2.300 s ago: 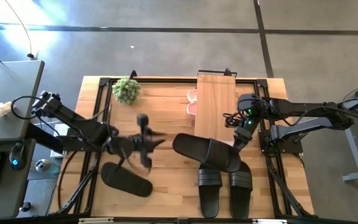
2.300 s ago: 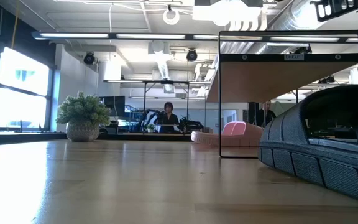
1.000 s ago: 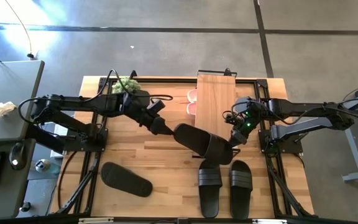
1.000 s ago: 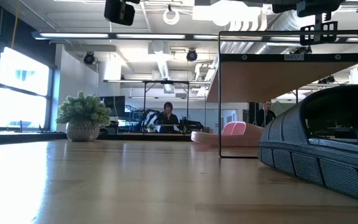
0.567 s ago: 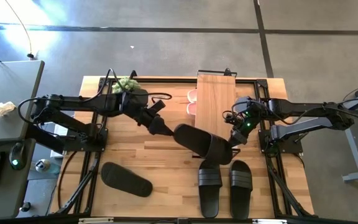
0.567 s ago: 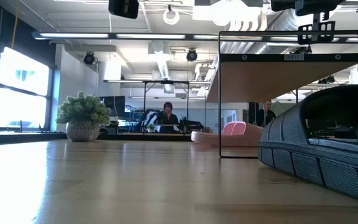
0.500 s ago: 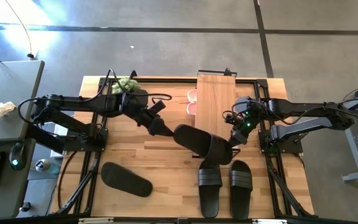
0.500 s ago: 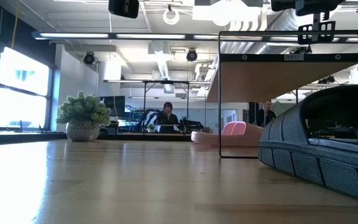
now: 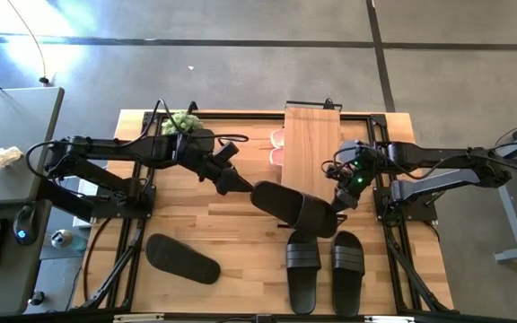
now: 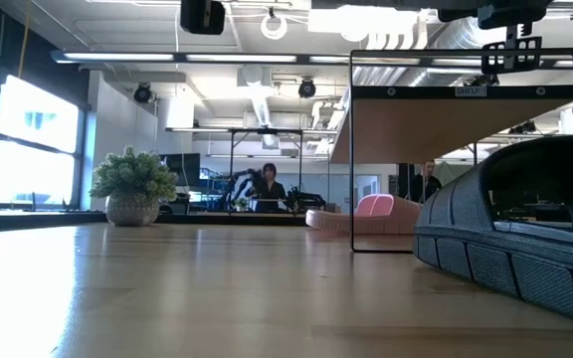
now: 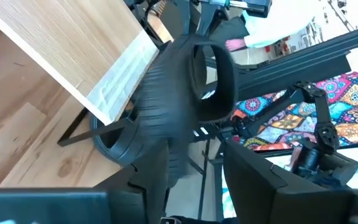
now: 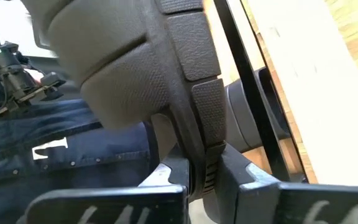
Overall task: Pick and place slides into the shelf
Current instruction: Put the black slipper under the shelf
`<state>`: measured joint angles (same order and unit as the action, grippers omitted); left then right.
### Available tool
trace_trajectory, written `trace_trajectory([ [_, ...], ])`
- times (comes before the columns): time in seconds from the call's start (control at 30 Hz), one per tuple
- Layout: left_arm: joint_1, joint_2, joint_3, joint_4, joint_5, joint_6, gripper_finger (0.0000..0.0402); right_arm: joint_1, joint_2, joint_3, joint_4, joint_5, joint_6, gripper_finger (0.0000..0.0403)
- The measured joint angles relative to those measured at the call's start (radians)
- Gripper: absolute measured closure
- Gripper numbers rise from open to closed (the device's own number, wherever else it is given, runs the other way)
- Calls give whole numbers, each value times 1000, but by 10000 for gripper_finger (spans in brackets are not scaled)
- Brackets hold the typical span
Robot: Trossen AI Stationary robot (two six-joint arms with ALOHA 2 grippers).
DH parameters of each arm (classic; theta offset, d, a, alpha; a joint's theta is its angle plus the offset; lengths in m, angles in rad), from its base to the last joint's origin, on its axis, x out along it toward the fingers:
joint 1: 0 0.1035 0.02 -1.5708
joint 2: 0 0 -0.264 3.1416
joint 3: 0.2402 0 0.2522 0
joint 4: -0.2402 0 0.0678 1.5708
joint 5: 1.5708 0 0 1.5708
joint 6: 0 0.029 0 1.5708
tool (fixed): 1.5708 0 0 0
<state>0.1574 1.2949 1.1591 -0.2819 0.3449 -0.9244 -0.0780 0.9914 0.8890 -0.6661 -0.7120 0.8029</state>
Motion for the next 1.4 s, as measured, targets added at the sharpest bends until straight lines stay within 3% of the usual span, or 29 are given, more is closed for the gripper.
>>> trace_trajectory([
  [0.4, 1, 16, 0, -8, -3, -23, 149, 0, -4, 0, 5, -5, -19, 390],
  [0.63, 0, 30, 1, -30, -21, -15, 118, 0, -4, 0, 16, -5, -23, 390],
  [0.93, 0, 102, 0, 80, 61, -61, 139, 0, -3, 0, 114, 2, -14, 390],
  [1.4, 0, 101, 0, 111, 88, -79, 239, 0, -2, 0, 87, 8, 7, 390],
])
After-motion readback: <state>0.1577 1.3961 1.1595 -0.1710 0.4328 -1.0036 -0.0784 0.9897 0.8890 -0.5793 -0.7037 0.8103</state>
